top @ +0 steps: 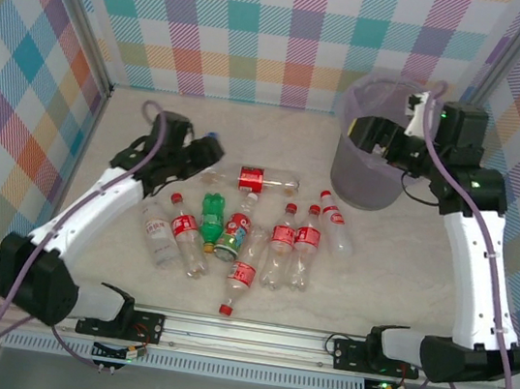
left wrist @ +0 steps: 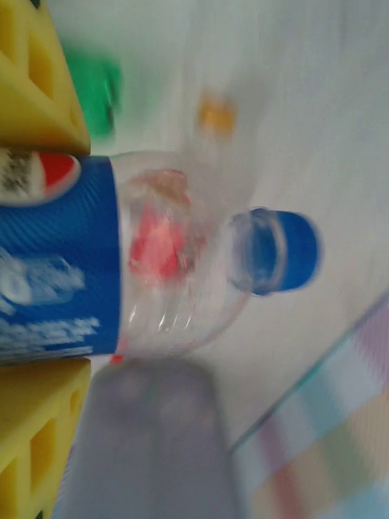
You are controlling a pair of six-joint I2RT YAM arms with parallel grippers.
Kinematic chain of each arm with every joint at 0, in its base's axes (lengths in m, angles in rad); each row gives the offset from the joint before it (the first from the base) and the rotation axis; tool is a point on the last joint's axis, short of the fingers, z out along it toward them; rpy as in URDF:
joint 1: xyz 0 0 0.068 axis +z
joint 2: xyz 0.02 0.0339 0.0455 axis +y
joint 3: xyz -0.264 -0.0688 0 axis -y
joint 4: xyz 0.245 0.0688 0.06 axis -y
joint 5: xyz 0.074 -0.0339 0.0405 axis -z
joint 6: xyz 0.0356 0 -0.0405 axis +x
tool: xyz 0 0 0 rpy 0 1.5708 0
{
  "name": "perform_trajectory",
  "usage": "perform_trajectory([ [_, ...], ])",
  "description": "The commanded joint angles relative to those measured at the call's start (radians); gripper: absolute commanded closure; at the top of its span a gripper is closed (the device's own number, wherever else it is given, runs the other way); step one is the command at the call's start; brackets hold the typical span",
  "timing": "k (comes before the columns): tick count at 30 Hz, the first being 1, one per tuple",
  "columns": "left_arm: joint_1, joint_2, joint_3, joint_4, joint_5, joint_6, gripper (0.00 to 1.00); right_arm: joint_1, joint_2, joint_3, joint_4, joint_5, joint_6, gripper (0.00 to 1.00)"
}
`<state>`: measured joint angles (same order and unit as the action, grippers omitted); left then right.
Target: Put the plastic bottles in the bin
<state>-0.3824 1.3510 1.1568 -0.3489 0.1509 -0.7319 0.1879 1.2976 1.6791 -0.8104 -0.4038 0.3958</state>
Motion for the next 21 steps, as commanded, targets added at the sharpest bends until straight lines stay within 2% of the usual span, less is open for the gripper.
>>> perform_trajectory([
  [1,-0.071,0.062,0.017,0.366,0.25,0.099,0.36,0.035,0.032,-0.014,0.074,-0.055,0.094,0.06],
  [4,-0.115,0.121,-0.032,0.642,0.375,0.027,0.36,0.052,0.062,-0.074,0.189,-0.085,0.217,0.07],
  [7,-0.145,0.152,-0.04,0.77,0.371,-0.026,0.36,0.091,0.104,-0.055,0.192,-0.059,0.214,0.08],
  [8,-0.151,0.155,-0.028,0.731,0.346,-0.009,0.36,0.1,0.115,-0.045,0.173,-0.049,0.205,0.08],
  [10,-0.165,0.159,0.06,0.427,0.257,0.116,0.36,0.103,0.126,-0.031,0.099,-0.007,0.173,0.08],
  [11,-0.178,0.159,0.103,0.282,0.182,0.191,0.36,0.103,0.12,-0.039,0.07,0.023,0.159,0.08],
  [12,-0.193,0.165,0.151,0.117,0.06,0.271,0.35,0.103,0.105,-0.056,0.049,0.057,0.147,0.08],
  [13,-0.199,0.177,0.178,0.013,-0.005,0.325,0.34,0.102,0.09,-0.076,0.036,0.086,0.139,0.08],
  [16,-0.199,0.215,0.188,-0.03,-0.015,0.37,0.3,0.093,0.063,-0.124,-0.006,0.113,0.126,0.1],
  [18,-0.199,0.247,0.197,-0.044,-0.001,0.333,0.26,0.093,0.053,-0.144,-0.048,0.146,0.111,0.12],
  [21,-0.199,0.266,0.19,-0.074,-0.053,0.273,0.24,0.095,0.032,-0.185,-0.149,0.256,0.086,0.16],
])
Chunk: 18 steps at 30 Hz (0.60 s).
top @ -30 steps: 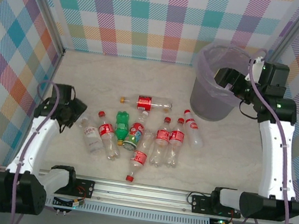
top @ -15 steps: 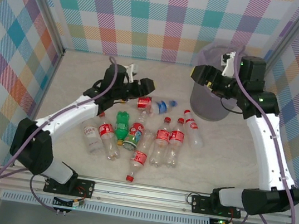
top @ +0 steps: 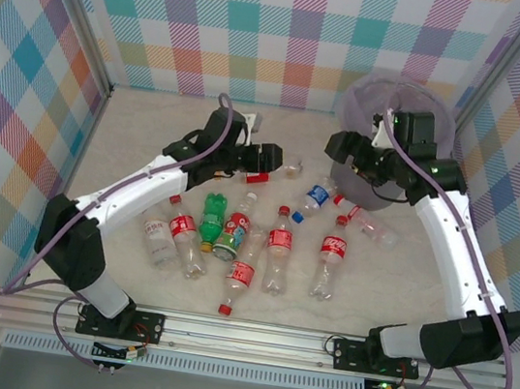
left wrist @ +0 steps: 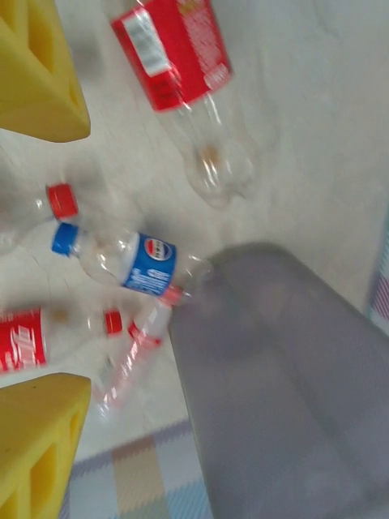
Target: Put the plastic bottles in the bin
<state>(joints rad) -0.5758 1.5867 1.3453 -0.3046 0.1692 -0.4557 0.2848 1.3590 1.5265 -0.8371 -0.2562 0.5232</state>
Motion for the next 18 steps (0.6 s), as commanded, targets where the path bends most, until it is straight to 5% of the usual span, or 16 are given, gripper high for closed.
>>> perform_trajectory([
  [1,-0.004,0.028,-0.002,-0.129,-0.095,-0.009,0.24,-0.002,-0.042,-0.058,-0.148,0.14,-0.047,0.17],
  [7,0.041,0.01,-0.043,-0.163,-0.108,-0.1,0.24,-0.015,-0.142,-0.267,-0.212,0.368,-0.052,0.23],
  [13,0.045,0.026,-0.069,-0.124,-0.086,-0.138,0.24,-0.03,-0.141,-0.431,-0.113,0.304,0.0,0.25],
  [18,0.045,0.015,-0.075,-0.128,-0.088,-0.129,0.24,-0.078,-0.173,-0.579,0.026,0.381,0.115,0.25],
])
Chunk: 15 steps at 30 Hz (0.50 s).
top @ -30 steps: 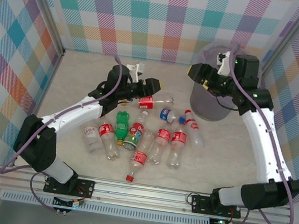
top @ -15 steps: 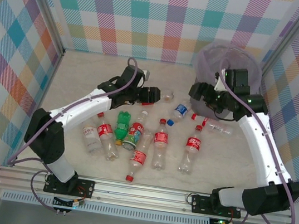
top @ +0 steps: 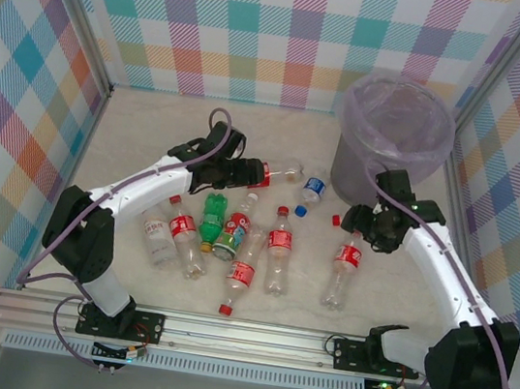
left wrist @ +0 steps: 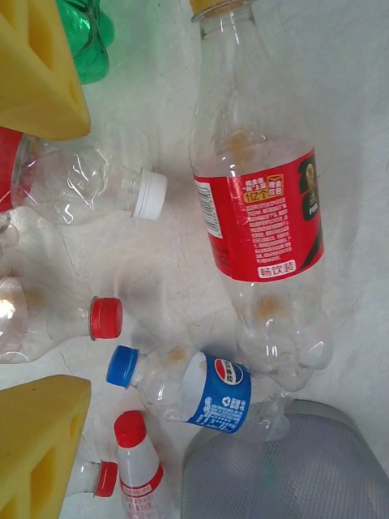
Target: Put the plastic bottles in the bin
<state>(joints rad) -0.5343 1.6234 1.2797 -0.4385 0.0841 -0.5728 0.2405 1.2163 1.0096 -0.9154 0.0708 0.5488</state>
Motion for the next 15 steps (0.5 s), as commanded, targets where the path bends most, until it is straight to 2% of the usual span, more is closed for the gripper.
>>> perform_trajectory([
  [1,0.004,-0.022,-0.012,0.007,0.001,-0.012,0.24,-0.065,-0.056,-0.111,0.173,0.024,0.126,0.25],
  [5,0.003,-0.012,-0.013,0.02,0.03,-0.03,0.24,-0.183,-0.107,-0.25,0.367,-0.12,0.265,0.21],
  [11,0.003,-0.014,-0.04,0.045,0.023,-0.045,0.24,-0.174,-0.024,-0.222,0.24,-0.179,0.169,0.11],
  [15,0.003,0.017,-0.022,0.048,0.07,-0.048,0.24,-0.152,0.04,-0.205,0.176,-0.196,0.117,0.04],
])
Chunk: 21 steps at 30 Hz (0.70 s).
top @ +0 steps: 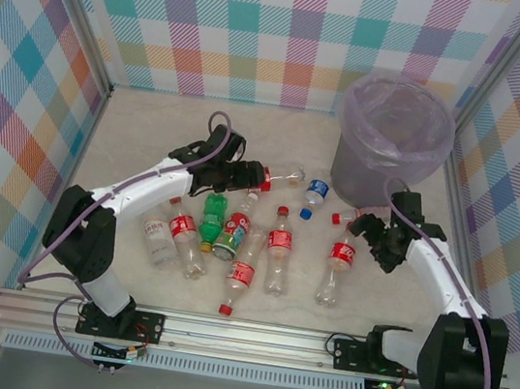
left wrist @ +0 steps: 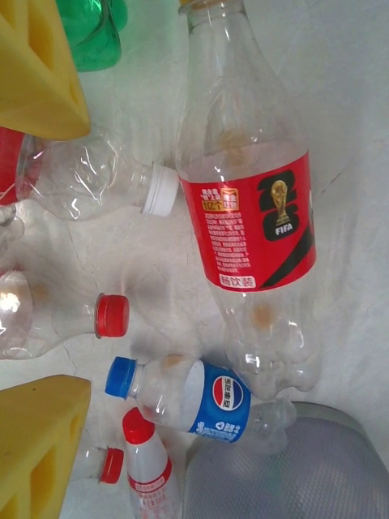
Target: Put the plastic bottles in the bin
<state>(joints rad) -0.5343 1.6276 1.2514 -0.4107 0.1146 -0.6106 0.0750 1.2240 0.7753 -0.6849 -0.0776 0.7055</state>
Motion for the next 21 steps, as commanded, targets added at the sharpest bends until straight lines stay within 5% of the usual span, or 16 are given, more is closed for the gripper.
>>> perform_trajectory([
  [1,0.005,0.018,0.004,0.032,0.055,-0.018,0.23,0.017,0.052,0.033,-0.063,-0.061,-0.051,0.03],
  [21,0.019,0.05,0.014,0.121,0.153,-0.1,0.23,0.083,0.324,0.038,0.166,-0.16,-0.055,0.08],
])
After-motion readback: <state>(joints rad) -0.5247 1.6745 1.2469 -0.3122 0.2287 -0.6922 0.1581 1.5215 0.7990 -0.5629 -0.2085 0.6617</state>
